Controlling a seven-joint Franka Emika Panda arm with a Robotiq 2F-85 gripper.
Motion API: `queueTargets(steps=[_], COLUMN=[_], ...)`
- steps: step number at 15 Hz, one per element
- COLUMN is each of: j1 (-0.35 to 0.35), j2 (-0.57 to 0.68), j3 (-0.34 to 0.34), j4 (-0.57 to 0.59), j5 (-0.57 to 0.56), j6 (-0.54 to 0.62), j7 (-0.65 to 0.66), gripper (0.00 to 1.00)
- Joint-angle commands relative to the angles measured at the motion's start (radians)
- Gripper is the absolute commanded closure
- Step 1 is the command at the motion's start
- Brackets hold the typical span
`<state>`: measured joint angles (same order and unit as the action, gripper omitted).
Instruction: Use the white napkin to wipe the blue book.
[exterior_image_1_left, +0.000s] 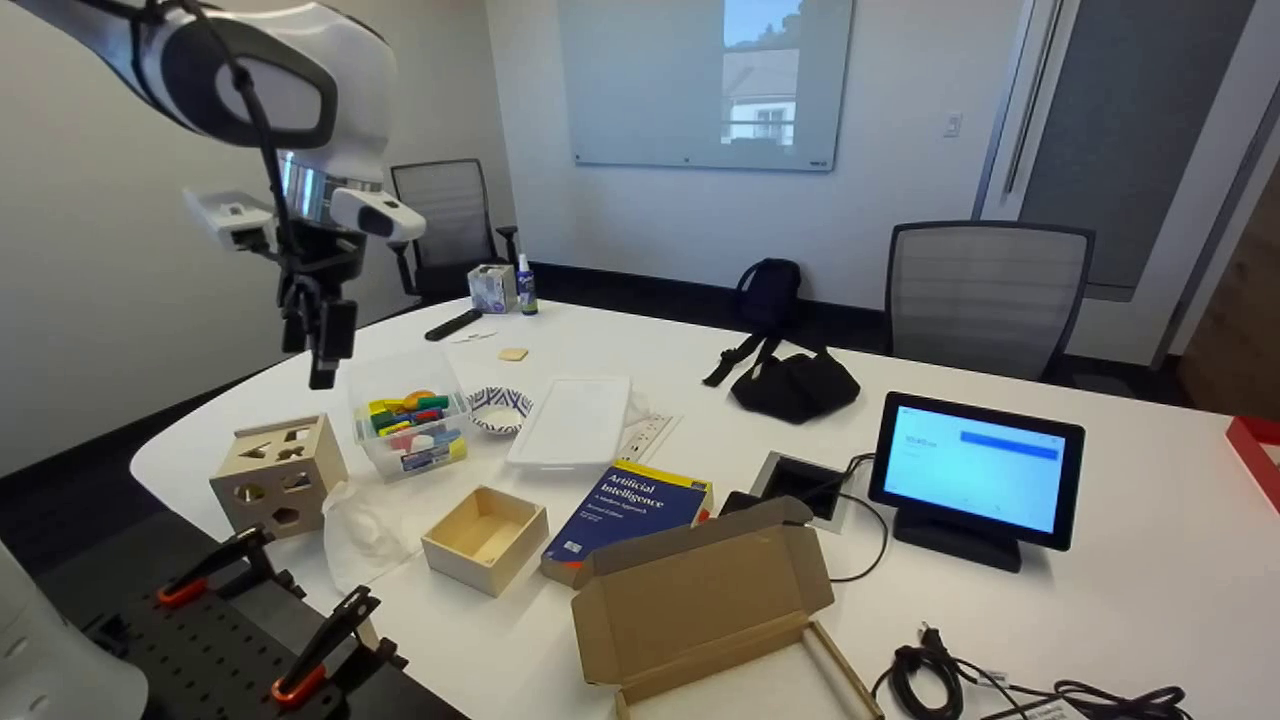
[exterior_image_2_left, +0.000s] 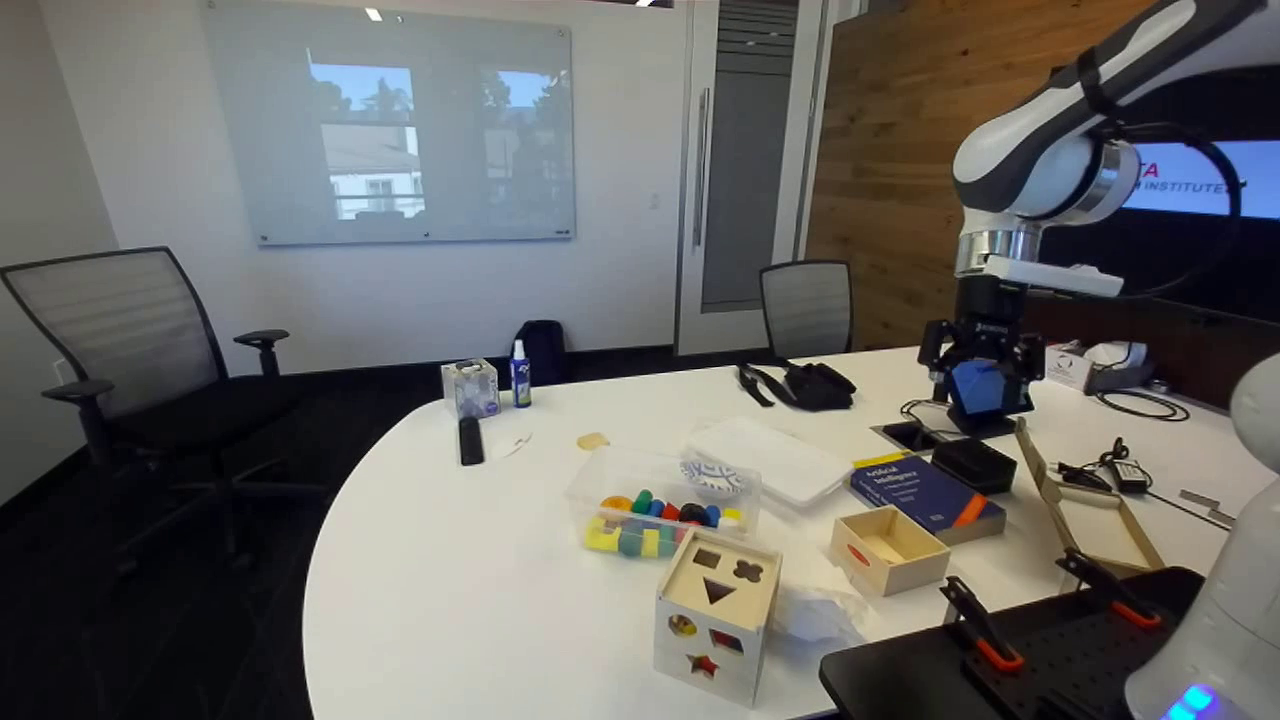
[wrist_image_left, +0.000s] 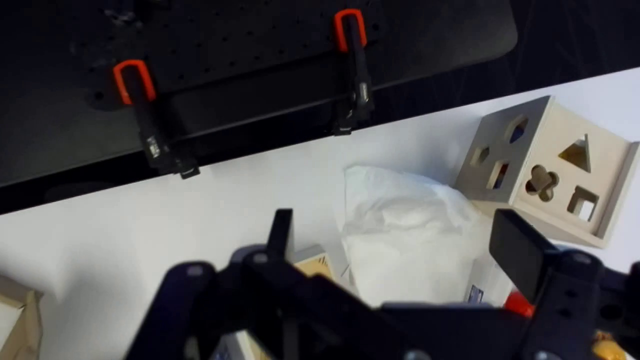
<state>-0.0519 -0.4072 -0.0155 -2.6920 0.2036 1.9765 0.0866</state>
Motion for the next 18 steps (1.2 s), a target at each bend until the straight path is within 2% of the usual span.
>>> queueTargets(steps=[1, 4, 8, 12, 18], j1=[0.096, 0.187, 0.249, 0.269, 0.278], j2=[-0.007, 0.083, 0.2, 0.348, 0.597], j3=[0.068, 0.132, 0.193, 0.234, 0.264], j4=[-0.123, -0.113, -0.108, -0.108, -0.107], j5=[0.109, 0.194, 0.261, 0.263, 0.32], j6=[0.132, 0.163, 0.256, 0.475, 0.826], j7=[0.029, 0.043, 0.067, 0.101, 0.073], gripper=[0.0, 0.0, 0.0, 0.0, 0.0])
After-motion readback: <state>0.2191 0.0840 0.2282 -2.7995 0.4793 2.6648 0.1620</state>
